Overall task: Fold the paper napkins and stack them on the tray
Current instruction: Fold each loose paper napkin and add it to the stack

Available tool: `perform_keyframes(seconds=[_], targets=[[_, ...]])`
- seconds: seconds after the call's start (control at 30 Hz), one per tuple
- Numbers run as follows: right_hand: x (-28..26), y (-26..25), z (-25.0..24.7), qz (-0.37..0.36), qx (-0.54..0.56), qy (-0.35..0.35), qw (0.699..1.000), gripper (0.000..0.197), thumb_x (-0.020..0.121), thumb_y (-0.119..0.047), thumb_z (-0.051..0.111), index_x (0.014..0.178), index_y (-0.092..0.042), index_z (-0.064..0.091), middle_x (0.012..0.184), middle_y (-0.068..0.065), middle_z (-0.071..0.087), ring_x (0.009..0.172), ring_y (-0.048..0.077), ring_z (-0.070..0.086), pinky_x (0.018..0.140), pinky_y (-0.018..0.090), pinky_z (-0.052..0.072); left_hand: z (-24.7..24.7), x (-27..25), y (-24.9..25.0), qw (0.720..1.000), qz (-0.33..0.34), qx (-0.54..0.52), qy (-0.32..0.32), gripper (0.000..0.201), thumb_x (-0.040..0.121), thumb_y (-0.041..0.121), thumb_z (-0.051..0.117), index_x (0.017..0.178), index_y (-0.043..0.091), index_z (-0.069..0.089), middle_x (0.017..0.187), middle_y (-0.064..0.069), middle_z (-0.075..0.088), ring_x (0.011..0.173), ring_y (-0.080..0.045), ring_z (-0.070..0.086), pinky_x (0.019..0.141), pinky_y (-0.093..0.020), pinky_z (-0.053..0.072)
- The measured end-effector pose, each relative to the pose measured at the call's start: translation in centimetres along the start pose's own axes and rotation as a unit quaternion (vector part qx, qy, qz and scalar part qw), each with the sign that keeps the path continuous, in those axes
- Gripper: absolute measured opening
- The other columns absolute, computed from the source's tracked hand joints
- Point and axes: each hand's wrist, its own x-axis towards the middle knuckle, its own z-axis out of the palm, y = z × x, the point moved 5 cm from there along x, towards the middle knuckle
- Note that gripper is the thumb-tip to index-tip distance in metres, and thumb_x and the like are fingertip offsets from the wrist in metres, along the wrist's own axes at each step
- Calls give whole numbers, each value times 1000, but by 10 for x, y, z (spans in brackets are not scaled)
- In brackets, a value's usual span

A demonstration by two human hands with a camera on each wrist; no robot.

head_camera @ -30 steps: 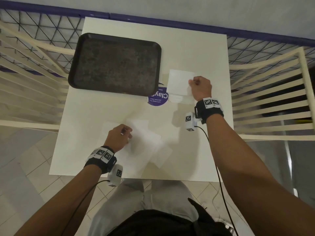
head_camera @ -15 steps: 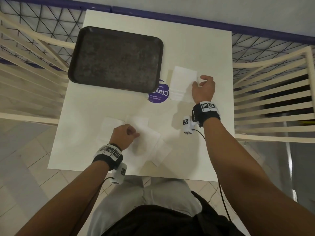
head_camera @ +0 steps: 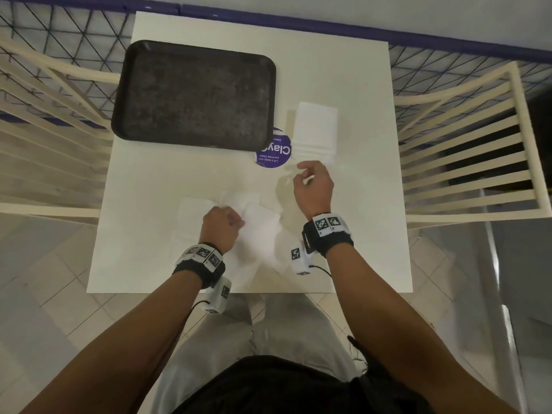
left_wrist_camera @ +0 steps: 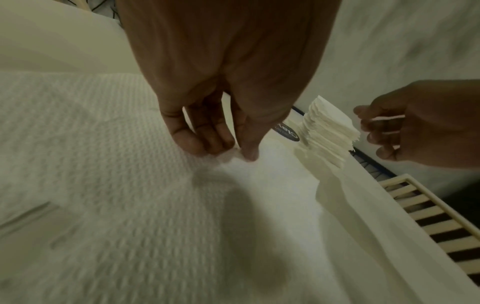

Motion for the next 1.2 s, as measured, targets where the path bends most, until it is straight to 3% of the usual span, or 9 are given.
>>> perform_keyframes(seconds=[0.17,0.37,0.43,0.6,0.73,0.83,0.97,1.13,1.2], targets=[[-36,9,26,44,-28,-114,992,19,90,-26,65,109,-23,65,81,-14,62,92,20,62,92,40,50,-23,-5,8,994,15,-102,33,13,94,27,74,93,16,66,87,7,68,77,-7,64,60,-10,45],[-62,5,45,126,-28,-256,958,54,93,-58,59,128,-18,63,114,-2,69,107,18,63,93,28,45,-51,-6,10,981,34,-182,60,14,93,29,74,87,24,62,84,3,71,73,-23,68,72,-32,57],[-67,0,50,119,-20,-290,949,52,89,-54,67,123,-15,65,110,1,71,101,17,66,89,29,49,-59,-7,9,975,33,-212,64,14,94,30,73,91,20,63,83,0,72,72,-27,69,74,-45,62],[-74,-11,56,65,-5,-300,952,22,87,-25,75,75,-14,60,57,-6,63,59,12,63,69,31,53,-70,-13,0,967,23,-246,64,25,92,42,74,105,23,65,84,1,76,77,-23,72,80,-48,62],[-73,-14,58,58,20,-283,957,25,87,-26,74,86,-4,64,67,5,69,59,13,63,77,44,58,-67,-16,-9,957,-26,-288,-8,45,92,32,77,129,11,62,105,-12,76,99,-28,74,87,-45,62],[-74,-14,59,61,32,-276,959,26,88,-27,73,94,-4,65,72,11,70,60,15,62,78,47,58,-65,-22,-10,951,-30,-305,-36,33,94,17,74,121,0,68,104,-18,76,99,-38,73,83,-44,63],[-75,-17,58,69,33,-277,958,24,89,-28,73,105,-10,66,59,-3,64,58,13,62,78,41,56,-67,-26,-12,943,-34,-330,-37,19,95,11,72,109,-1,71,102,-24,75,88,-35,72,82,-47,63],[-79,-22,57,67,40,-293,953,25,87,-16,75,108,-7,65,68,0,68,60,15,63,74,36,56,-68,-30,-12,926,-35,-373,-41,8,95,5,69,102,9,71,91,-14,75,80,-28,70,79,-42,61],[-81,-25,53,68,60,-285,954,18,87,-7,72,104,-4,65,69,6,65,59,15,59,63,23,51,-68,-32,-12,917,-34,-394,-50,13,95,0,66,101,9,72,88,-12,76,77,-26,70,74,-38,60]])
